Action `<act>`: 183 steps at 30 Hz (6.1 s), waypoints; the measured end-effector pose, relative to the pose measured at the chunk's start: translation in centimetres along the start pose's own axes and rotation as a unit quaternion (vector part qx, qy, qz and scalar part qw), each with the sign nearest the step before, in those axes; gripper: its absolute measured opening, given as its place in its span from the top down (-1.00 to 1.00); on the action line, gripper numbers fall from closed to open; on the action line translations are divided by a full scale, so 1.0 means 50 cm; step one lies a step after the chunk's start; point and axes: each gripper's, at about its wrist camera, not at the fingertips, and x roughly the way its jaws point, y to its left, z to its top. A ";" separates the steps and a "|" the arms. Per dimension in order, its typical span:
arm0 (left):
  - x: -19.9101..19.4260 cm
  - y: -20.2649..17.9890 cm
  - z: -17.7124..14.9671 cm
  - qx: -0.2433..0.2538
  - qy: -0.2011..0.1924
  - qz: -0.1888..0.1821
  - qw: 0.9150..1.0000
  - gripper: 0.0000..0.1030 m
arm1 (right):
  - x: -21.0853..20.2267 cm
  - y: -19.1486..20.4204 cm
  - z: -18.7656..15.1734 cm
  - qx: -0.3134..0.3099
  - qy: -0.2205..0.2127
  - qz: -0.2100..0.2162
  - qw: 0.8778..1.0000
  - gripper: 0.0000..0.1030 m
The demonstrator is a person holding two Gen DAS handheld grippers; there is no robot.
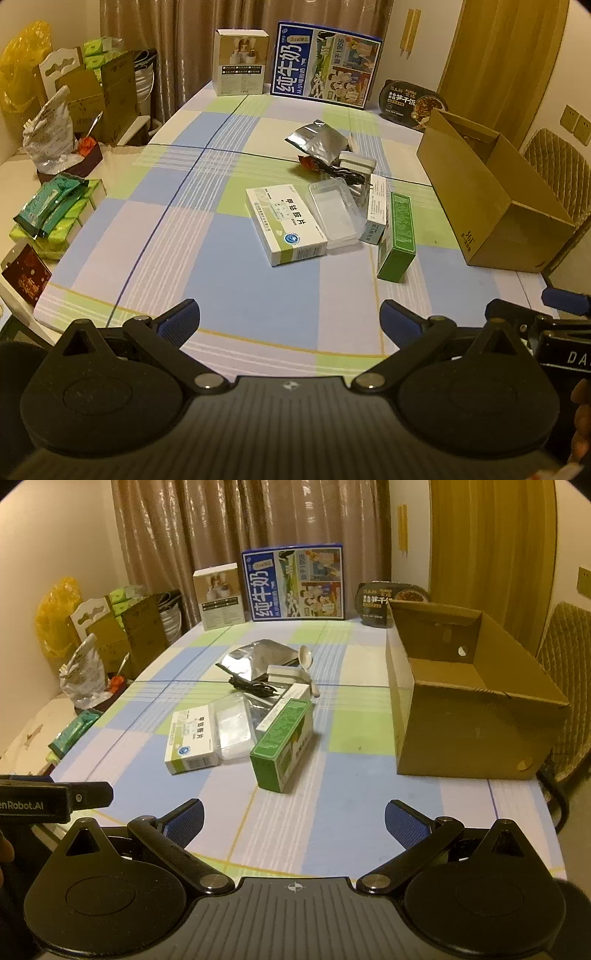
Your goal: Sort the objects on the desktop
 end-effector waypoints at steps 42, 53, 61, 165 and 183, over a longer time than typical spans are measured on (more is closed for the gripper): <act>0.162 0.051 0.087 0.020 0.020 0.019 0.999 -0.97 | 0.224 0.023 0.074 0.002 0.031 0.028 0.999 -0.59; 0.242 0.059 0.103 0.010 0.037 0.018 0.999 -0.97 | 0.296 0.015 0.082 0.006 0.050 0.030 0.998 -0.33; 0.283 0.038 0.112 0.015 0.039 0.003 0.999 -0.97 | 0.321 0.005 0.079 -0.018 0.060 0.022 0.998 0.27; 0.296 -0.015 0.046 0.094 0.040 0.024 0.994 -0.30 | 0.273 -0.085 0.040 -0.051 0.033 -0.030 0.998 -0.02; 0.161 -0.111 0.098 0.109 -0.015 -0.032 0.993 -0.30 | 0.060 -0.125 0.102 -0.018 -0.047 -0.067 0.996 -0.03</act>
